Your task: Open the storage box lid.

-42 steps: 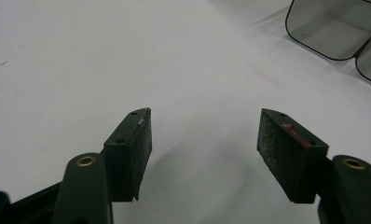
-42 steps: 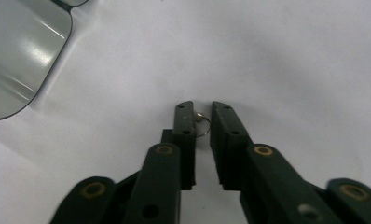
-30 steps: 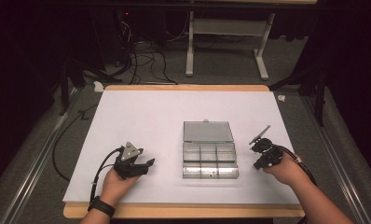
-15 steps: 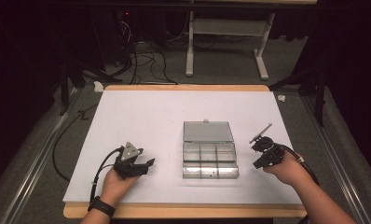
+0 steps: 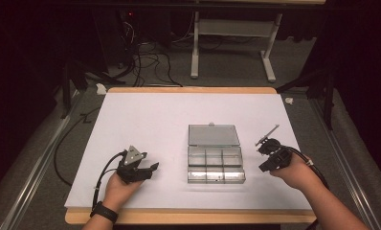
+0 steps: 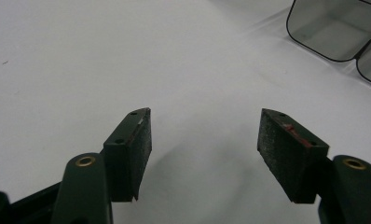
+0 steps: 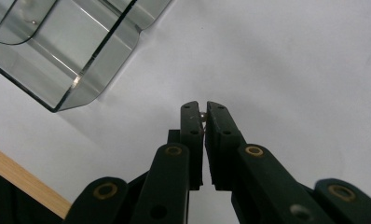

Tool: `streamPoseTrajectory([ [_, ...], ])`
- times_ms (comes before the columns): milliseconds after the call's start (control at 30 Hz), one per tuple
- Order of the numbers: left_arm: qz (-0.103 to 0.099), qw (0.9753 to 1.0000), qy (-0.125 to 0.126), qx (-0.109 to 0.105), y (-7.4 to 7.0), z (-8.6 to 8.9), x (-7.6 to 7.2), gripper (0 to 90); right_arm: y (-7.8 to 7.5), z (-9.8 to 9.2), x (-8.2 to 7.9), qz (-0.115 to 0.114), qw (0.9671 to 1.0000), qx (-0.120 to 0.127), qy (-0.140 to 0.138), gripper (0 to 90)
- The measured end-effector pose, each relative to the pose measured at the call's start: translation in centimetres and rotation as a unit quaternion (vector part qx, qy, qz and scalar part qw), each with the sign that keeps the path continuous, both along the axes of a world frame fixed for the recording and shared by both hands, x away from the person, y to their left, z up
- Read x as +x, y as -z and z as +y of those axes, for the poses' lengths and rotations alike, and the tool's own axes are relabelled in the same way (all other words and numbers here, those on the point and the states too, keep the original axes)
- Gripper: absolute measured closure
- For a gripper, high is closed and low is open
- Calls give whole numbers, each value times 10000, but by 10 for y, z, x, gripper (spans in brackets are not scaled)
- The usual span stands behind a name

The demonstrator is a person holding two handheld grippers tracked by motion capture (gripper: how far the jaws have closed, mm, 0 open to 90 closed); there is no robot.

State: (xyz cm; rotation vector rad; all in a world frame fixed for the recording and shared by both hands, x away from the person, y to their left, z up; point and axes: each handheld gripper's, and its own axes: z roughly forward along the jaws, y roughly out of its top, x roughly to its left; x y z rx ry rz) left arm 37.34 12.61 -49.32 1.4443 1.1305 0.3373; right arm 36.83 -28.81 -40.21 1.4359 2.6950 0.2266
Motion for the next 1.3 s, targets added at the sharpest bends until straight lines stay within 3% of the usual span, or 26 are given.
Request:
streamPoseTrajectory([
  [67, 0, 10000, -6, -28, 0, 0, 0, 357, -2, 3, -1, 49, 9999, 9, 99, 869],
  [200, -3, 10000, 8, -3, 0, 0, 0, 358, -3, 7, 0, 1, 10000, 4, -90, 869],
  [1033, 6, 10000, 5, -76, 0, 0, 0, 357, -15, 45, 3, 6, 9988, 130, -473, 869],
  [1100, 6, 10000, 6, -76, 0, 0, 0, 357, -17, 49, 1, 72, 9994, 122, -311, 869],
  [1133, 6, 10000, 6, -76, 0, 0, 0, 357, -17, 49, 3, -2, 9986, 140, -505, 869],
  [1300, 4, 10000, 10, -55, 0, 0, 0, 358, -19, 57, 2, 26, 9985, 160, -516, 869],
])
